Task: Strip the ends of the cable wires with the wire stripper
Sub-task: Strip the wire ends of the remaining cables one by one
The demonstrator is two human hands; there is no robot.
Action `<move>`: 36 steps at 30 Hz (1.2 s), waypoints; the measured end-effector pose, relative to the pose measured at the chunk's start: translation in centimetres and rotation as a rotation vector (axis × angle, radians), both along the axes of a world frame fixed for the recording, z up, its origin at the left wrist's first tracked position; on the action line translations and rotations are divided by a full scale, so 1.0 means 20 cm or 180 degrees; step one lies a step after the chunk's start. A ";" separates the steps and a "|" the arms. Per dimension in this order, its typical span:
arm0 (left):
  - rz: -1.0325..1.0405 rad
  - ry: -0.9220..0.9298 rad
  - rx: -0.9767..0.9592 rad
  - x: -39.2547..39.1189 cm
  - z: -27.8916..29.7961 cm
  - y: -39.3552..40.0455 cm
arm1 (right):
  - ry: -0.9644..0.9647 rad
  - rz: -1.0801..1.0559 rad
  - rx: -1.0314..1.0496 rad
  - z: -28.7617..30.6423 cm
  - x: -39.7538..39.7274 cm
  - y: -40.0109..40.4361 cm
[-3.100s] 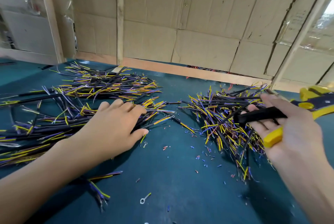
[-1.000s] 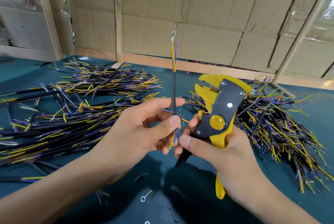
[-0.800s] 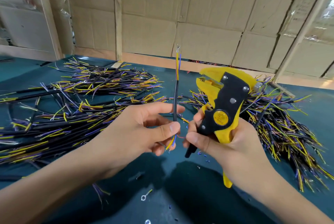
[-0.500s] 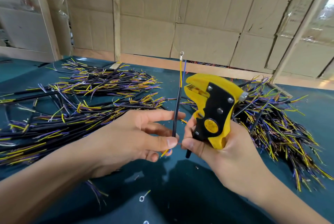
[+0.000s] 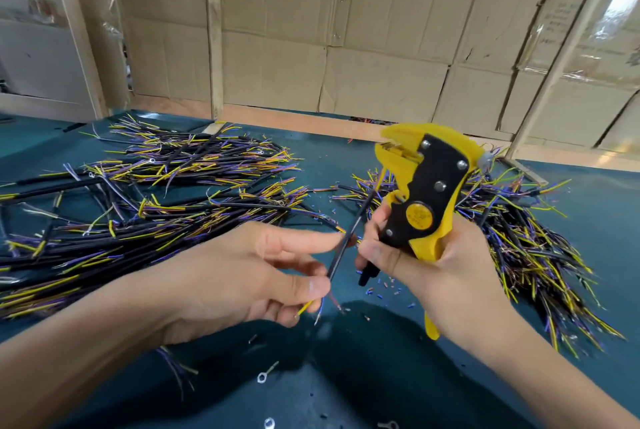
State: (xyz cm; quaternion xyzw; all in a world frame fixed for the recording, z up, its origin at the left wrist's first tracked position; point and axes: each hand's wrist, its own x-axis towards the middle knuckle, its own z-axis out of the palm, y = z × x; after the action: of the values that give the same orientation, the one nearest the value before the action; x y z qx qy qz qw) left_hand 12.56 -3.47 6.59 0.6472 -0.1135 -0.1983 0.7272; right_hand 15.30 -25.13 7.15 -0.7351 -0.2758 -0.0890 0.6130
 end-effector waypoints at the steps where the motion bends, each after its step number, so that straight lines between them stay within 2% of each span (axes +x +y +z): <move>1: 0.0029 0.0032 -0.0162 0.00 0.00 -0.01 | 0.0132 0.0051 0.0209 0.00 0.00 -0.01; 4: 0.0038 -0.0012 -0.0781 0.02 0.02 0.00 | 0.0739 0.0244 0.0678 -0.01 0.00 0.00; 6: 0.0127 0.0003 -0.1216 0.03 0.03 0.01 | 0.0899 0.0391 0.0629 -0.03 0.00 0.01; 9: 0.0107 0.0104 -0.1760 0.03 0.04 0.02 | 0.0774 0.0486 0.0315 -0.06 -0.02 0.02; 13: 0.0012 0.0128 -0.2097 0.01 0.07 0.01 | 0.0546 0.0623 -0.0050 -0.08 -0.05 0.03; 22: 0.0196 0.0186 -0.2359 -0.02 0.10 0.00 | 0.0463 0.0919 0.0010 -0.10 -0.05 0.03; 27: 0.0245 0.0129 -0.2237 -0.03 0.10 -0.01 | 0.0381 0.1008 0.0149 -0.12 -0.06 0.04; 31: 0.0418 0.0093 -0.2143 -0.03 0.11 -0.03 | 0.0391 0.0984 0.0196 -0.12 -0.06 0.04; 36: 0.0646 0.0097 -0.1986 -0.04 0.13 -0.04 | 0.0210 0.0668 -0.0112 -0.09 -0.07 0.05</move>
State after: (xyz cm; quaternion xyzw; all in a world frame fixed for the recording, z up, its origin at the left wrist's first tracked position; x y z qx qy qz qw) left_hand 11.77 -4.35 9.12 0.3981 -0.0929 -0.0901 0.9082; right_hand 13.90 -24.16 5.25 -0.7153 -0.3324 0.0048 0.6146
